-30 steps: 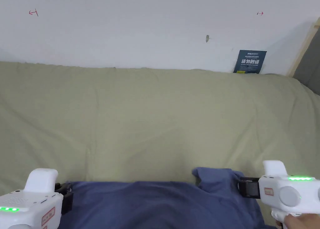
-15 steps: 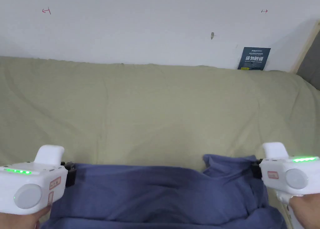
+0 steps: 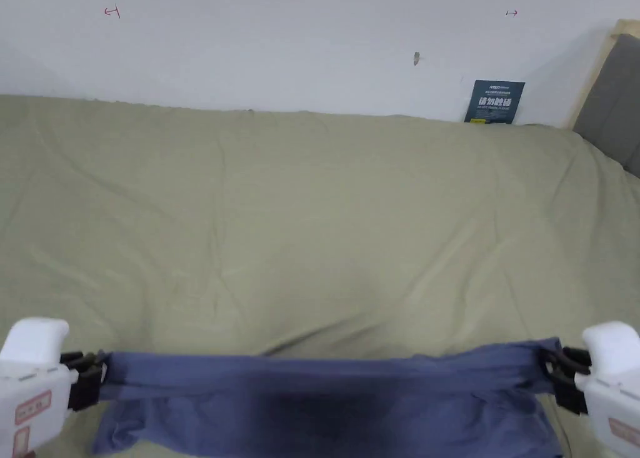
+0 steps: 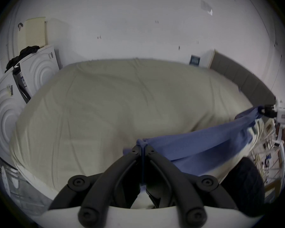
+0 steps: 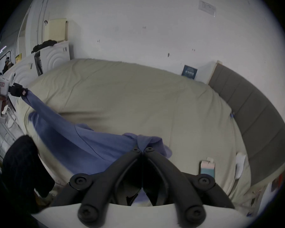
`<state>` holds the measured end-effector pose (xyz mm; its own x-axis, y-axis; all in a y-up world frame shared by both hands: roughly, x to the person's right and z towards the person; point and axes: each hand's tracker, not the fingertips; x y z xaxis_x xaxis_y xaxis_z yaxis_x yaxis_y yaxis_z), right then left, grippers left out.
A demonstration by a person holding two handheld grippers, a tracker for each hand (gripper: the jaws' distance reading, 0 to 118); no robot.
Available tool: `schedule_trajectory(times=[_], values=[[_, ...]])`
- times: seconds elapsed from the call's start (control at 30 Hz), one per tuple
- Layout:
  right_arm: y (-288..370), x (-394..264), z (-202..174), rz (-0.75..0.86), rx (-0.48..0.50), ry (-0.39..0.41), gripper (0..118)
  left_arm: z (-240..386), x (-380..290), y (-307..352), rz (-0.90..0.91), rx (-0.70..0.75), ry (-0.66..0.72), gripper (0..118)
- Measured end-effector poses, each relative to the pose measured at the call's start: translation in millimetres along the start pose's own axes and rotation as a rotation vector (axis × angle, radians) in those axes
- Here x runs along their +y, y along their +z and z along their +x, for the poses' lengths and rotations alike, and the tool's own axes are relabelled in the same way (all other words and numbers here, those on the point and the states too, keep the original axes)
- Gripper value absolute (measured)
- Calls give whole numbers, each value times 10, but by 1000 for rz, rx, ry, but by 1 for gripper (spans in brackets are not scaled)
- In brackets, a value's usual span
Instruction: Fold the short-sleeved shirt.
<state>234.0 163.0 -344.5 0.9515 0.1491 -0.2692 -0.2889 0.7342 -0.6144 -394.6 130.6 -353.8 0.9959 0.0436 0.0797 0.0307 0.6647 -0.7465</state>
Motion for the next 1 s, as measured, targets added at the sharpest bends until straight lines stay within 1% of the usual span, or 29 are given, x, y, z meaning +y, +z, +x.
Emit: schedule_trajectory(times=[0.03, 0.07, 0.1, 0.27, 0.3, 0.33, 0.37, 0.4, 0.43, 0.47, 0.5, 0.53, 0.57, 0.6, 0.67, 0.7, 0.73, 0.77, 0.8, 0.83, 0.87, 0.9, 0.93, 0.97, 1.0], values=[[-9, -151, -72, -22, 0, -15, 0, 79, -148, -18, 0, -4, 30, 0], [-31, -236, -117, -32, -4, -7, 0, 87, -251, -60, -7, -9, 34, 0], [-65, -347, -190, -56, -33, 16, 0, 98, -345, -131, -30, 0, 43, 0], [-178, -521, -277, -58, -52, -18, 0, 266, -464, -302, -18, 37, 40, 0], [-153, -539, -290, -41, -60, -28, 4, 362, -460, -220, 9, 42, 39, 2], [-197, -640, -230, -12, -69, -44, 29, 396, -462, -154, 50, 38, 52, 17], [-159, -643, -215, 0, -60, -63, 69, 435, -452, -42, 88, 50, 58, 47], [-95, -607, -215, -26, -34, -87, 103, 489, -450, 111, 171, 56, 59, 81], [49, -573, -265, -2, -38, -95, 112, 437, -457, 246, 359, 63, 34, 95], [215, -535, -292, 69, -47, -98, 112, 502, -446, 444, 484, 70, 3, 95], [404, -470, -362, 127, -37, -93, 112, 603, -415, 666, 558, 73, -38, 96], [610, -387, -457, 186, -55, -88, 112, 705, -369, 881, 611, 79, -72, 99], [815, -320, -546, 269, -64, -86, 112, 842, -388, 1129, 652, 77, -108, 101], [1021, -272, -635, 344, -54, -89, 112, 942, -377, 1312, 682, 88, -139, 101], [1361, -144, -771, 431, -2, -110, 111, 1136, -401, 1660, 750, 156, -160, 101], [1530, -114, -845, 518, 0, -137, 107, 1184, -447, 1727, 784, 201, -166, 100], [1653, -111, -905, 597, 27, -164, 92, 1235, -468, 1821, 773, 238, -166, 100], [1753, -93, -954, 644, 46, -180, 69, 1252, -480, 1879, 765, 255, -149, 96], [1831, -66, -1017, 672, 15, -190, 42, 1277, -485, 1931, 753, 234, -132, 80], [1871, -50, -1070, 695, -16, -178, 7, 1231, -496, 1927, 744, 205, -117, 31], [1842, -49, -1107, 696, -41, -136, 3, 1209, -506, 1923, 752, 163, -114, 0], [1832, -42, -1139, 694, -64, -104, 3, 1176, -502, 1902, 739, 148, -120, 0], [1829, -29, -1153, 682, -58, -100, 3, 1145, -487, 1859, 715, 156, -136, 0], [1828, -7, -1149, 662, -26, -100, 3, 1136, -477, 1837, 675, 137, -135, 0], [1818, 2, -1164, 656, -25, -103, 3, 1083, -461, 1781, 644, 126, -125, 0]])
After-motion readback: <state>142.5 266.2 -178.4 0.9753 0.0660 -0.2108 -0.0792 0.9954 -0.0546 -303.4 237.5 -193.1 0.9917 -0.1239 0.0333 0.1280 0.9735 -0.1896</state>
